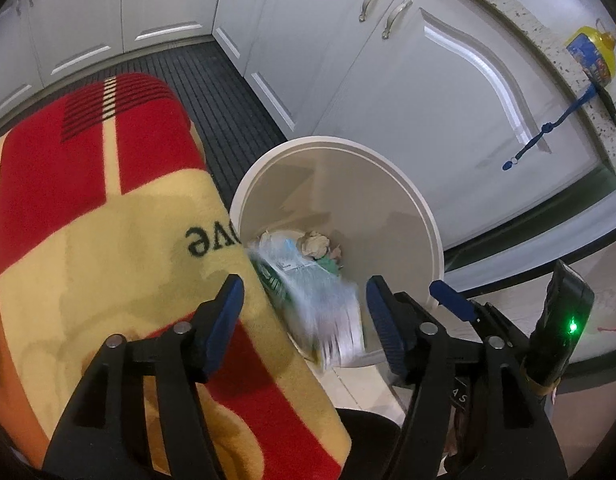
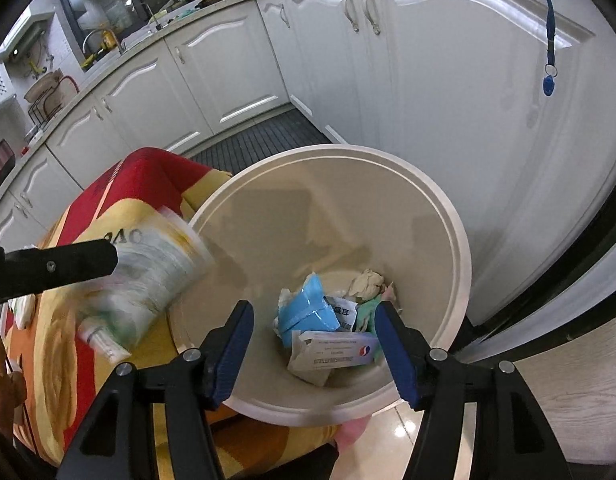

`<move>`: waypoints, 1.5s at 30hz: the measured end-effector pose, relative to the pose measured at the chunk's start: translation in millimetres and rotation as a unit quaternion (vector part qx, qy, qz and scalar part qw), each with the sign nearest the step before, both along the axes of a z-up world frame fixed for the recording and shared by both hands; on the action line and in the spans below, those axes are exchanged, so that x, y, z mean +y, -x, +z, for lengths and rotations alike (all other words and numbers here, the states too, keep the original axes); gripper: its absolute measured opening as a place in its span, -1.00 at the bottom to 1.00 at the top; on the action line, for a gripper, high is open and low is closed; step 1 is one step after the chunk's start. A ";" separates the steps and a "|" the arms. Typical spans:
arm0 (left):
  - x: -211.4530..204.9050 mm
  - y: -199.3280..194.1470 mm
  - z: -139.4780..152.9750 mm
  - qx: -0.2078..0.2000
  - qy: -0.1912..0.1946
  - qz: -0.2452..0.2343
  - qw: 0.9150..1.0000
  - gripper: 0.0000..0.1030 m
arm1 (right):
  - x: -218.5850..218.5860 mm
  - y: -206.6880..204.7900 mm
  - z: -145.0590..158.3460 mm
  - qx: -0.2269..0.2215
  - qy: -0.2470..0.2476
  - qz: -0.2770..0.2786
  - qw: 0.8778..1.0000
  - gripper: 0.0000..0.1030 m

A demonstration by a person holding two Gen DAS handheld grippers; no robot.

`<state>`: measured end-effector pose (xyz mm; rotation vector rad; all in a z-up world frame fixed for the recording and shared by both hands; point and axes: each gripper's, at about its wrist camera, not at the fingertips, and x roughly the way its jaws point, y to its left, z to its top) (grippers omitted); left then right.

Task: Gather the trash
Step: 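Open both grippers over the bin to drop the carton and box, then move both tools back over the table toward the remaining trash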

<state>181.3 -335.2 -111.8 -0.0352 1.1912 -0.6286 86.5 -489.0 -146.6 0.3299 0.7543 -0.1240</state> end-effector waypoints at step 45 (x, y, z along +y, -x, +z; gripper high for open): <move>115.5 44.8 56.3 -0.122 -0.028 0.081 0.989 0.23 | 75.5 24.8 60.8 -0.048 0.038 0.042 0.997 0.30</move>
